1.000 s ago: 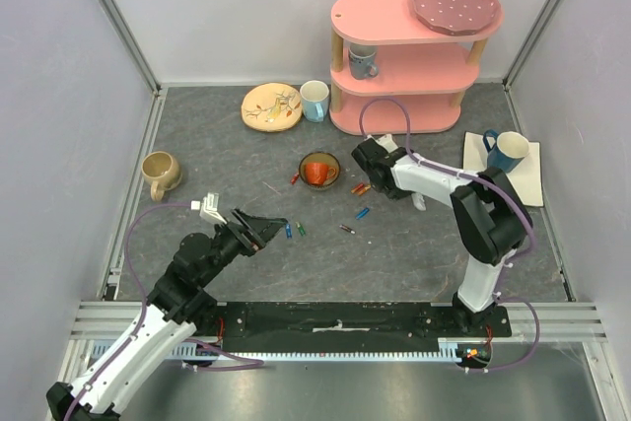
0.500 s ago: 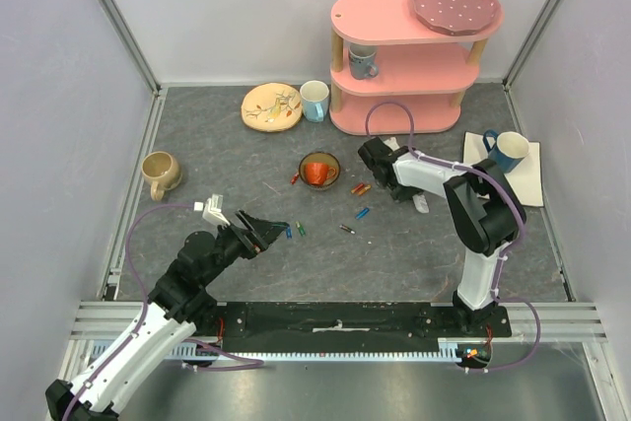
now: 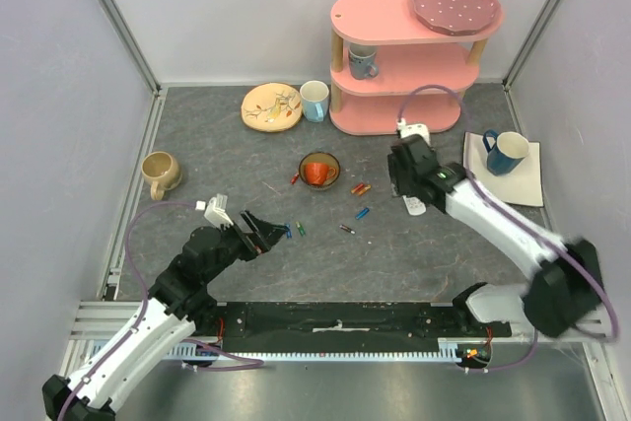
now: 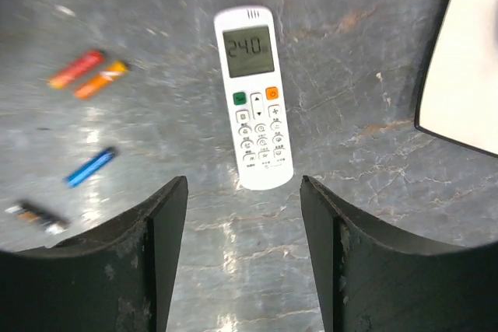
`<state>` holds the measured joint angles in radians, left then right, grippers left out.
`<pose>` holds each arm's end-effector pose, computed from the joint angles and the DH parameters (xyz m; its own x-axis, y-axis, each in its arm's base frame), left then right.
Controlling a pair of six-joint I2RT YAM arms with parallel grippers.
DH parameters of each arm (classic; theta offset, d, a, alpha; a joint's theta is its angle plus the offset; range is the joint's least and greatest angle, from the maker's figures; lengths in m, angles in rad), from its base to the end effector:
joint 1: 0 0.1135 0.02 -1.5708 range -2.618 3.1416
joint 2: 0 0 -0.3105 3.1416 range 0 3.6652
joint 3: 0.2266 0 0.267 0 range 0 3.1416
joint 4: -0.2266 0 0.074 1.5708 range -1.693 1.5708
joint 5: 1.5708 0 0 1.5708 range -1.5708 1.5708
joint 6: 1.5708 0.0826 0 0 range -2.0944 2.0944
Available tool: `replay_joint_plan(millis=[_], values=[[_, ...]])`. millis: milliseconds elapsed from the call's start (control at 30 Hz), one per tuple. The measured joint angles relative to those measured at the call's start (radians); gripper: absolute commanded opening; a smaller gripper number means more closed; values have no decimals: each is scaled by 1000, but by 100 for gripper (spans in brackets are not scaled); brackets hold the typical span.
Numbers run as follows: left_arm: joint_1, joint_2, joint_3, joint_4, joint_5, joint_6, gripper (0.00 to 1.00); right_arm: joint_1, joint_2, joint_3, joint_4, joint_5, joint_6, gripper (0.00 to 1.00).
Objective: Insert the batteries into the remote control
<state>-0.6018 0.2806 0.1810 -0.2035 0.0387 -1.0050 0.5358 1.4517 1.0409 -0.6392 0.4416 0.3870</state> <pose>0.1102 -0.0796 0.1866 -0.6351 -0.5871 -0.5019 0.1119 0.5730 -0.8119 0.2928 0.1328 0.2439 -0.7959 -0.0757 -0.6007 0.0234 0.9876 -0.1555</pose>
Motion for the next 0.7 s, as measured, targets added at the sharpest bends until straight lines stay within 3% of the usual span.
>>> replay_joint_plan(millis=[167,267,400,700], values=[[0,148,93,-88,-13,81,99,16,-471,-244,196,-89,47,98],[0,236,164,-129,-35,108,99,21,-653,-423,267,-138,85,98],[0,312,246,-167,-77,122,99,24,-715,-573,303,-186,130,98],[0,328,305,-212,-132,119,99,26,-833,-642,387,-253,203,98]])
